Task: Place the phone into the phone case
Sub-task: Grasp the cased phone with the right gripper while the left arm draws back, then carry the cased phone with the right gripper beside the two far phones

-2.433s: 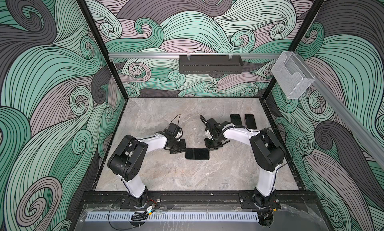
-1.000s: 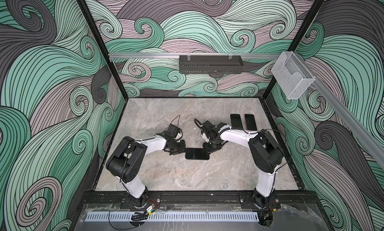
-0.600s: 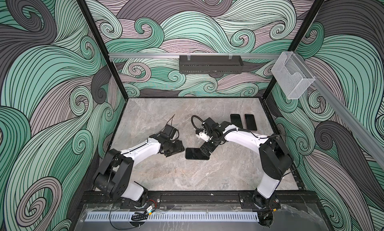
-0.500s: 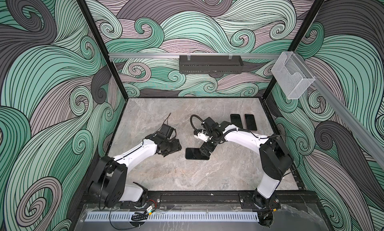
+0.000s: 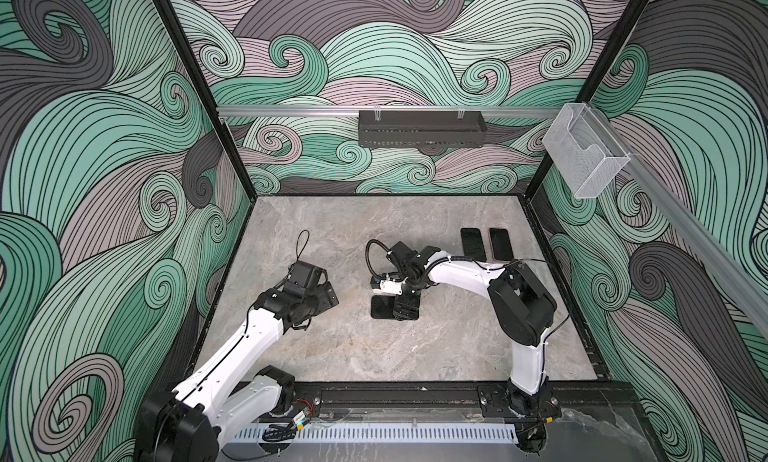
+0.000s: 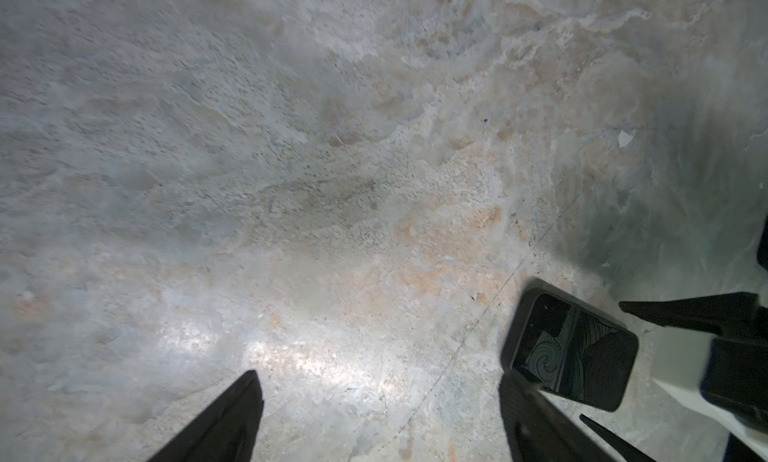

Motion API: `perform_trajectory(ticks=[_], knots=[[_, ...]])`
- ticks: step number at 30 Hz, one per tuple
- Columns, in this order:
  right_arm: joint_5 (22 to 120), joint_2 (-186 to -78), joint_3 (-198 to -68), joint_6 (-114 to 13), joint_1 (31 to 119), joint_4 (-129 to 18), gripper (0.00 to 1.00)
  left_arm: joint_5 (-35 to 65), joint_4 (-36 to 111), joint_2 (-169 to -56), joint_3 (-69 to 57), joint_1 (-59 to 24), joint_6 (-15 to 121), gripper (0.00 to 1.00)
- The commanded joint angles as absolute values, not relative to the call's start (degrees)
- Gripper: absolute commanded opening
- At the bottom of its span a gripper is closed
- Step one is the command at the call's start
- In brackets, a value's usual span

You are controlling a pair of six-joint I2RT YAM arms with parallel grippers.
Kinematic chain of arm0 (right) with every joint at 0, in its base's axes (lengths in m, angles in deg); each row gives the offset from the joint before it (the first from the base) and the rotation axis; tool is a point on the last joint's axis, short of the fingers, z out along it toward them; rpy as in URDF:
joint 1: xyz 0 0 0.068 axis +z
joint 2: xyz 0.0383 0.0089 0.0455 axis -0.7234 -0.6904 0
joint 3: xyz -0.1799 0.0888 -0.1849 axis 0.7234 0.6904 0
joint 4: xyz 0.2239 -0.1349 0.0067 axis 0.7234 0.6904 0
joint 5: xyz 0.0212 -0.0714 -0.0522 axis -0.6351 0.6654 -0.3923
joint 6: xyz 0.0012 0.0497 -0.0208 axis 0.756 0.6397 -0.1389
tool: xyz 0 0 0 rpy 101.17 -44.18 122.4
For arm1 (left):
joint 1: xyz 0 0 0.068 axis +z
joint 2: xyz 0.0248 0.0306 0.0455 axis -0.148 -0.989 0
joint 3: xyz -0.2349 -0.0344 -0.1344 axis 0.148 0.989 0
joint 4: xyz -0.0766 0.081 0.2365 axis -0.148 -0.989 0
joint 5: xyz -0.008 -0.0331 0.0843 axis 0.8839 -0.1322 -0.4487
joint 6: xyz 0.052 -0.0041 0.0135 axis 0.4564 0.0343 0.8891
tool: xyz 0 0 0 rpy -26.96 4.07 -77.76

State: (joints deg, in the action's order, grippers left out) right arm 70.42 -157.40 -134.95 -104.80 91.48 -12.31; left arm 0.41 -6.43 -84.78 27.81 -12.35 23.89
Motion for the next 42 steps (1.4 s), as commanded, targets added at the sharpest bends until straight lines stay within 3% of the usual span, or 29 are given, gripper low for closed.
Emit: perform_trajectory(ticks=[1,15,24,27,42], knots=[[70.8,-159.1,-136.8,-108.2,92.4,-10.6,0.99,-3.9,-9.6,-80.6,28.7,-11.3,22.9,0.96],[81.2,-163.8,-138.2,-105.9,94.3,-9.2,0.93,-4.0,-12.1,-76.9,29.4,-10.0,25.0,0.98],[82.1,-163.2,-137.2,-100.6,94.4,-9.7,0.66,-4.1,-12.1,-76.0,29.4,-9.8,25.8,0.98],[82.1,-162.2,-137.4,-97.5,94.3,-9.9,0.51,-3.6,-11.5,-75.7,29.6,-9.6,26.4,0.98],[77.3,-155.9,-141.6,-78.8,86.7,-11.6,0.3,-1.0,-9.8,-75.3,29.2,-9.5,29.4,0.98]])
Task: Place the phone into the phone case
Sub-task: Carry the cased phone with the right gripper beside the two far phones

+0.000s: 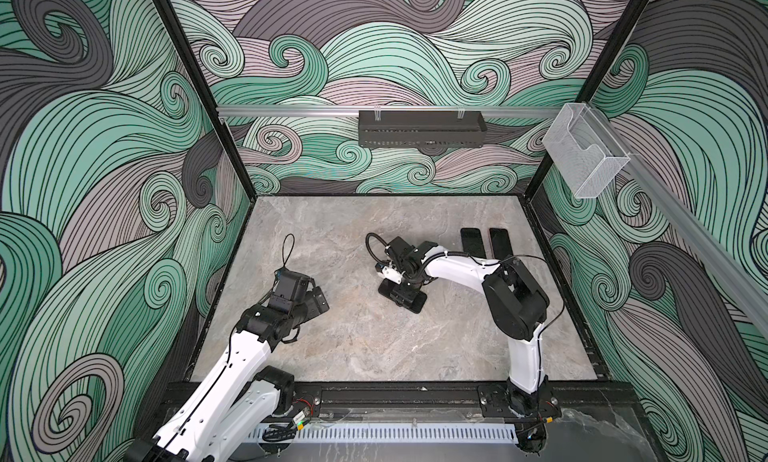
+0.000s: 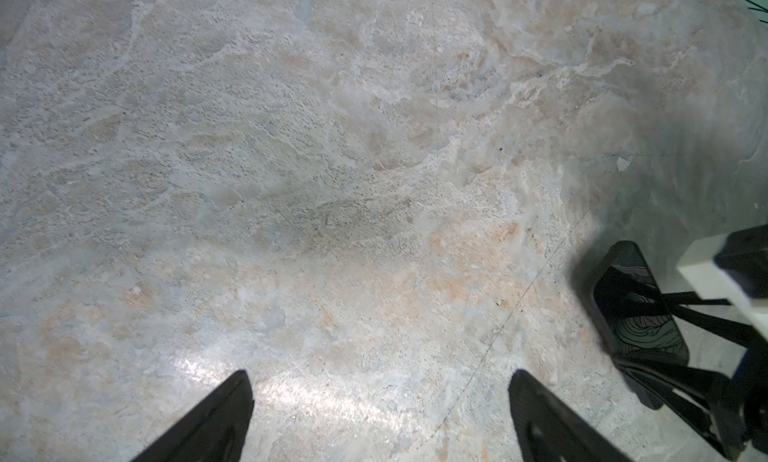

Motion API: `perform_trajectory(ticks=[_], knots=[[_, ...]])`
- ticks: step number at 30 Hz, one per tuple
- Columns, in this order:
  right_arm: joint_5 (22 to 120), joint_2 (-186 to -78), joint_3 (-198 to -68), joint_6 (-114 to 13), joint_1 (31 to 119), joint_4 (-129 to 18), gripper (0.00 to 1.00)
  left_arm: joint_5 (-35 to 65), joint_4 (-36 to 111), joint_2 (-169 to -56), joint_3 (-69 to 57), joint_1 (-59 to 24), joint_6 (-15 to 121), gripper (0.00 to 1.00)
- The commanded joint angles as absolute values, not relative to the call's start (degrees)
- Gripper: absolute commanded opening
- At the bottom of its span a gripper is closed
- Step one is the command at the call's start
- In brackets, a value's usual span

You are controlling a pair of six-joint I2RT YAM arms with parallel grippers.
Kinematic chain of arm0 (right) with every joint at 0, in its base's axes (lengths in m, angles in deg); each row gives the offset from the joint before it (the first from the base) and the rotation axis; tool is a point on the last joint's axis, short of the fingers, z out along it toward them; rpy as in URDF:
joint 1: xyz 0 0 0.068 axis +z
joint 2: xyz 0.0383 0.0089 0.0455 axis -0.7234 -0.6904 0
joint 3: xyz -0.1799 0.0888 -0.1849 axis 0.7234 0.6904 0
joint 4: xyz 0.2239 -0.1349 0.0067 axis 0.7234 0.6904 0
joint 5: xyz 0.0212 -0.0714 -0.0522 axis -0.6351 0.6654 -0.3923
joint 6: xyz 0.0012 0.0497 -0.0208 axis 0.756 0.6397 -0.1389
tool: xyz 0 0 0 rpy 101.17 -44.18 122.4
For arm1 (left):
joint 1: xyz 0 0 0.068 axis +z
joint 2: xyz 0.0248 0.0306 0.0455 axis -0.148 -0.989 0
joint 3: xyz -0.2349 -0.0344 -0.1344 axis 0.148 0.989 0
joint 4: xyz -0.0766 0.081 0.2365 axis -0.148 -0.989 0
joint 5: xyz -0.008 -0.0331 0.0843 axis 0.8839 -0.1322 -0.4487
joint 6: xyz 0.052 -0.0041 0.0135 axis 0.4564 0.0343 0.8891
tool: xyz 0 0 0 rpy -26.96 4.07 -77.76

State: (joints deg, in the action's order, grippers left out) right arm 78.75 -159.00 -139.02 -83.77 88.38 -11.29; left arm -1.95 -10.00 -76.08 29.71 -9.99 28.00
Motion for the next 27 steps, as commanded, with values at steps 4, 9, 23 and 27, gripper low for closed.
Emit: perform_trajectory(ticks=[4,9,23,27], knots=[[77.0,-155.3,-143.0,-74.8,83.5,-11.5,0.24,-1.0,-10.0,-75.2,28.8,-9.5,29.7,0.98],[79.5,-156.1,-144.9,-69.9,79.7,-11.6,0.2,-0.5,-10.4,-75.0,28.1,-9.6,30.4,0.98],[85.2,-162.6,-152.0,-54.2,69.9,-11.1,0.2,-1.5,-9.7,-75.7,27.8,-9.6,30.9,0.98],[85.9,-165.7,-155.2,-51.8,67.5,-10.8,0.18,-2.7,-9.2,-76.1,27.9,-9.5,31.2,0.98]])
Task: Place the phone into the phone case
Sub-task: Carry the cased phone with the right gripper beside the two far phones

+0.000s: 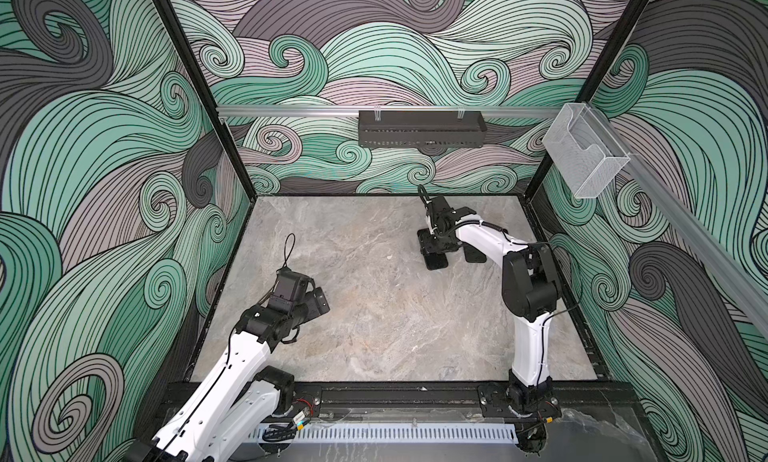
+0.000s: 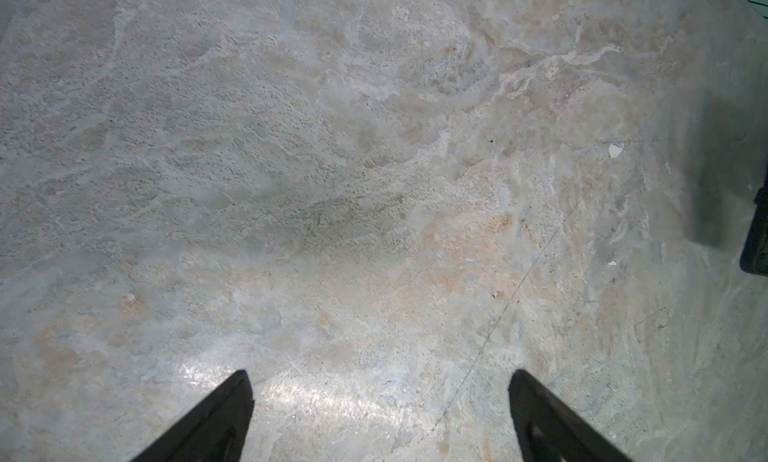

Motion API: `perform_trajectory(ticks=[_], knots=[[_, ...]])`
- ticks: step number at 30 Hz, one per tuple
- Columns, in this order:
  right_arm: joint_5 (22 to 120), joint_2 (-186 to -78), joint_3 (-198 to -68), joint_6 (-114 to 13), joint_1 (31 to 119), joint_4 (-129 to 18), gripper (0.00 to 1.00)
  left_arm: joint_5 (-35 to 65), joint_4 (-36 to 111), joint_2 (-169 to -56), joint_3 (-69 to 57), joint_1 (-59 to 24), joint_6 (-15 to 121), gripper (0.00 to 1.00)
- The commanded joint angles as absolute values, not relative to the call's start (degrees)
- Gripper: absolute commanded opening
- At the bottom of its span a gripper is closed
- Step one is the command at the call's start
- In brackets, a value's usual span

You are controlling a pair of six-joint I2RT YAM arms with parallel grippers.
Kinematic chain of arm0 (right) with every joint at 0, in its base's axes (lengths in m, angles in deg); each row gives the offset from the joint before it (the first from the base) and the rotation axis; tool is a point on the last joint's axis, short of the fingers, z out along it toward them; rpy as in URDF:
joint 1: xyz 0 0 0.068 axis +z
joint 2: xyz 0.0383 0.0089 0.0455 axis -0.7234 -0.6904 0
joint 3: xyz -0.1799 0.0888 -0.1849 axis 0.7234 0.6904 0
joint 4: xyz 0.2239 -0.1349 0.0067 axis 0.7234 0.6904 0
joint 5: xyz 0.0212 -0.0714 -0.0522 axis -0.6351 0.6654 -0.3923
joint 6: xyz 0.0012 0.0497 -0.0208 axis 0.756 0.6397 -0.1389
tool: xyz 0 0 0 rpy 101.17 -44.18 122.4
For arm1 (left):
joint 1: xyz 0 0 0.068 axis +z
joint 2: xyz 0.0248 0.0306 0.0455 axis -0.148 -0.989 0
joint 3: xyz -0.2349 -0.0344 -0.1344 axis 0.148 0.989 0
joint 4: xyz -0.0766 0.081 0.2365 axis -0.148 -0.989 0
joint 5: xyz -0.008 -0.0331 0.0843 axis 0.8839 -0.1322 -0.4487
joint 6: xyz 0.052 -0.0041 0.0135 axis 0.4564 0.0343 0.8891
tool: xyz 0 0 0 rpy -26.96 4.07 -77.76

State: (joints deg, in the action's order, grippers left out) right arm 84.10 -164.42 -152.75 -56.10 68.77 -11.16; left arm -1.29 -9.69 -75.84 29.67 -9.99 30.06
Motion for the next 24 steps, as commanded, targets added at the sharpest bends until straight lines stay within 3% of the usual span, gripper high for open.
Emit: perform_trajectory(ticks=[1,16,24], knots=[[86.4,-166.5,-156.1,-51.5,67.0,-10.7,0.18,-3.0,-9.0,-76.3,28.0,-9.5,31.2,0.98],[85.0,-174.8,-163.2,-49.3,61.0,-9.3,0.2,-4.9,-7.2,-79.0,27.9,-9.5,32.3,0.98],[83.6,-179.6,-167.2,-49.2,60.4,-7.5,0.28,-7.5,-6.3,-81.3,27.6,-9.4,32.5,0.98]])
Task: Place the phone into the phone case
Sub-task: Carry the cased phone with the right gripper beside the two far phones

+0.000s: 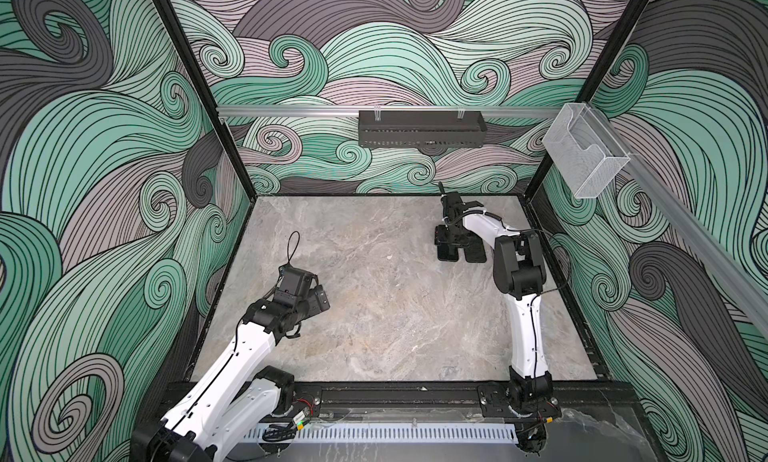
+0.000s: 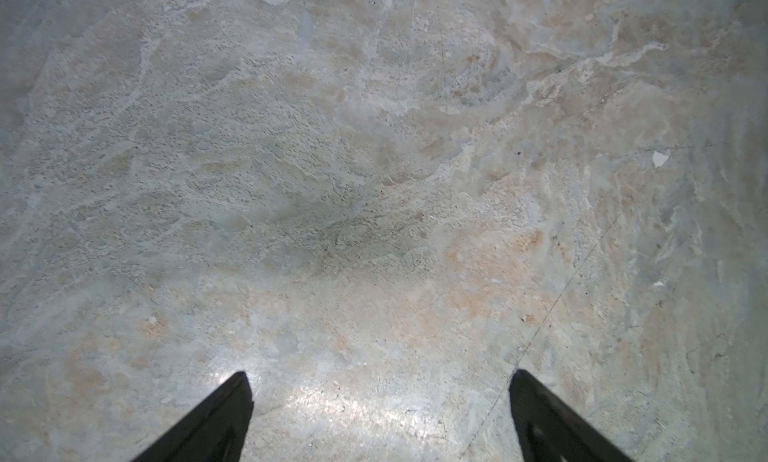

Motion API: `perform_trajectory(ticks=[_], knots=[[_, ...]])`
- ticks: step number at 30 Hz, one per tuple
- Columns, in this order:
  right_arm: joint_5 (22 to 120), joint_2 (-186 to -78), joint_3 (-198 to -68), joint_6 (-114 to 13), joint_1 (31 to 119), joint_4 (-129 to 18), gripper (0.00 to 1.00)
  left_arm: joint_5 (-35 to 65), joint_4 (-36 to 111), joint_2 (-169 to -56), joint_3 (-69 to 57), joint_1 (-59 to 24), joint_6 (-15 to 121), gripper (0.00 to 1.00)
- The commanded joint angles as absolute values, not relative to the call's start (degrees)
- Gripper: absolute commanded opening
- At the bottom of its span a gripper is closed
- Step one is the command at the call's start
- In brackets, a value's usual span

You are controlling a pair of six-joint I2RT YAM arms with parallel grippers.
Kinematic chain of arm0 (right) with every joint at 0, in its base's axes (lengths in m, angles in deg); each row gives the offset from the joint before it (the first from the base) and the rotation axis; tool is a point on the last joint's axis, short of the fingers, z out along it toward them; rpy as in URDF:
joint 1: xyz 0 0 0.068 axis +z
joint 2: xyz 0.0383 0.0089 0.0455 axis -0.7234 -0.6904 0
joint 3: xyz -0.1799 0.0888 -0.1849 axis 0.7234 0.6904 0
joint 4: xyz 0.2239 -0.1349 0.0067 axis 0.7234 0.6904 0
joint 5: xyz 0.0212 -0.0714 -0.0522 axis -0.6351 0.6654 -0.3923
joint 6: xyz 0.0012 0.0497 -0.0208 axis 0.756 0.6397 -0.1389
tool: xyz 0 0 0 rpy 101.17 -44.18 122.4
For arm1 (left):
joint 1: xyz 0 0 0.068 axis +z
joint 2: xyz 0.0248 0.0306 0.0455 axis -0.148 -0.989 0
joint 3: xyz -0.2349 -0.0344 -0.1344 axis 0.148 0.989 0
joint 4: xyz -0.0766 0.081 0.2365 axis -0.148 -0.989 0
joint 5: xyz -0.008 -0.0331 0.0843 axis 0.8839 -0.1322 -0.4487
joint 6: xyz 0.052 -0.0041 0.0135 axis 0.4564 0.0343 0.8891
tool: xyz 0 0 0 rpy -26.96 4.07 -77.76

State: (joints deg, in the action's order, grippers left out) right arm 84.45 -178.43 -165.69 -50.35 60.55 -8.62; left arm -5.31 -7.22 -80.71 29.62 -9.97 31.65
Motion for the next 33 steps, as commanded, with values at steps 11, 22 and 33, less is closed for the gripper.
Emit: perform_trajectory(ticks=[11,22,33], knots=[[82.6,-181.1,-167.2,-48.0,60.0,-7.5,0.48,-11.8,-4.6,-85.4,27.1,-9.1,33.4,0.99],[78.2,-174.4,-164.1,-52.6,60.0,-7.3,0.99,-21.1,3.2,-90.6,24.9,-7.6,39.4,0.99],[76.2,-150.7,-142.8,-66.7,59.9,-23.9,0.99,-30.6,25.6,-101.6,26.4,-3.3,54.0,0.99]])
